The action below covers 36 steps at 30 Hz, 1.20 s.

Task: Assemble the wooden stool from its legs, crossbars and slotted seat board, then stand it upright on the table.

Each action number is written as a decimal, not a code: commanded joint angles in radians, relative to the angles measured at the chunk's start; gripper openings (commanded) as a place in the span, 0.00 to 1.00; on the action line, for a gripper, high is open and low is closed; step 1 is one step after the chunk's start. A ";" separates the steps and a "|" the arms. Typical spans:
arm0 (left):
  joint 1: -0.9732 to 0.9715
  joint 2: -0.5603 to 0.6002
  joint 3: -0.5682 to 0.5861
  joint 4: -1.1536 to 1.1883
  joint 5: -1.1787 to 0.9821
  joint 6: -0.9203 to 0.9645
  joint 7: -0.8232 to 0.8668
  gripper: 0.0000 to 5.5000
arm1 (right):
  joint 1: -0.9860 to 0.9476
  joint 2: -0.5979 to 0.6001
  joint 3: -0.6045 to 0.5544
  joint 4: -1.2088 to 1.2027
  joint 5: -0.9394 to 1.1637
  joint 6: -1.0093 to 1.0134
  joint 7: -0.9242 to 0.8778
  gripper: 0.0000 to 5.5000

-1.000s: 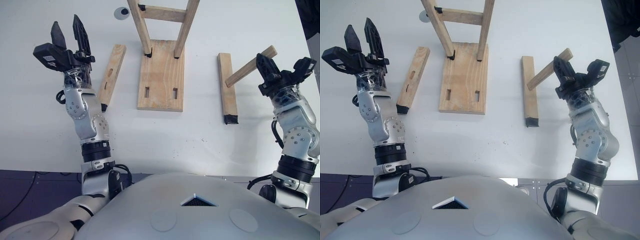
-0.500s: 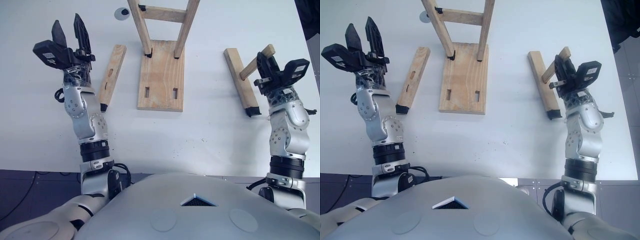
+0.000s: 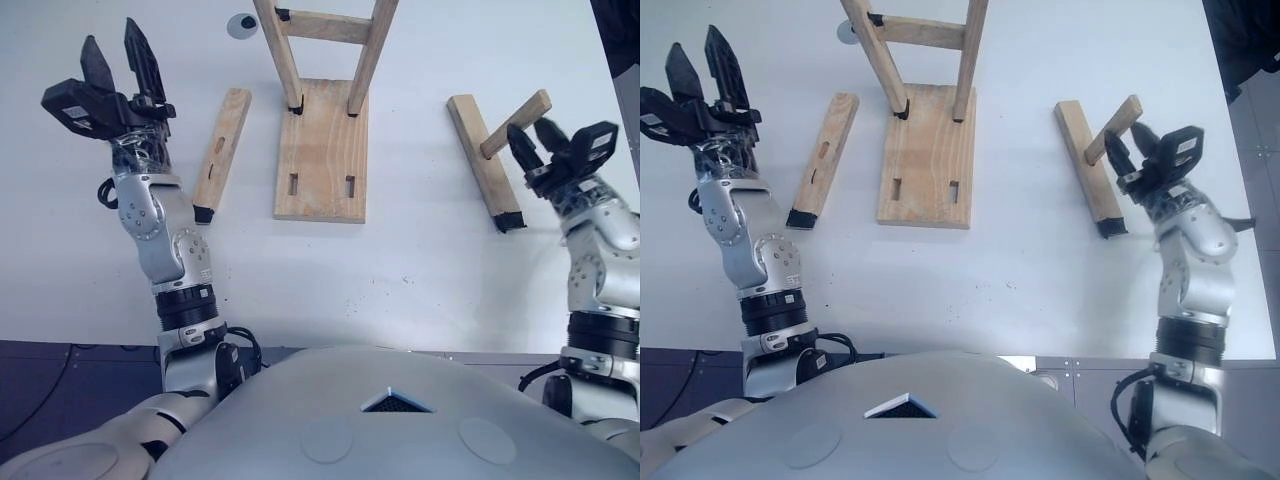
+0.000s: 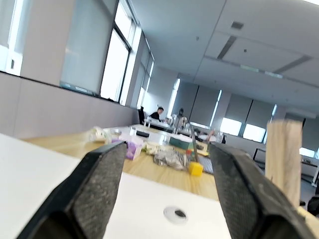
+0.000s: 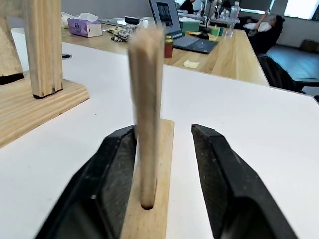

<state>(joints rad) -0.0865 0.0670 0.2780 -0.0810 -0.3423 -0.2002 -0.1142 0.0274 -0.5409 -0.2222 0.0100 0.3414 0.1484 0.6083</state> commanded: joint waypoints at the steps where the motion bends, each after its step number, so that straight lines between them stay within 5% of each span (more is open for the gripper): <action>1: 0.014 -0.004 -0.018 -0.049 0.028 0.018 0.021 0.54 | -0.017 -0.129 0.068 -0.055 -0.028 0.215 0.063 0.48; 9: 0.057 -0.023 -0.022 -0.075 0.032 0.015 0.043 0.54 | 0.002 -0.183 0.121 -0.069 -0.107 0.369 0.050 0.75; 13: 0.058 -0.030 -0.024 -0.072 0.037 0.014 0.049 0.54 | 0.019 -0.190 0.148 -0.074 -0.143 0.406 0.060 0.75; 25: 0.052 -0.035 -0.028 -0.072 0.030 0.021 0.052 0.54 | 0.008 -0.201 0.174 -0.098 -0.158 0.472 0.089 0.39; 36: 0.028 -0.040 -0.110 -0.142 -0.095 0.225 -0.001 0.54 | -0.308 -0.141 0.054 -0.132 0.020 0.733 0.051 0.38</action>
<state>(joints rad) -0.0327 0.0057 0.1818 -0.2158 -0.4505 -0.0049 -0.1109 -0.2164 -0.6792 -0.1458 -0.1119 0.3254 0.8374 0.6701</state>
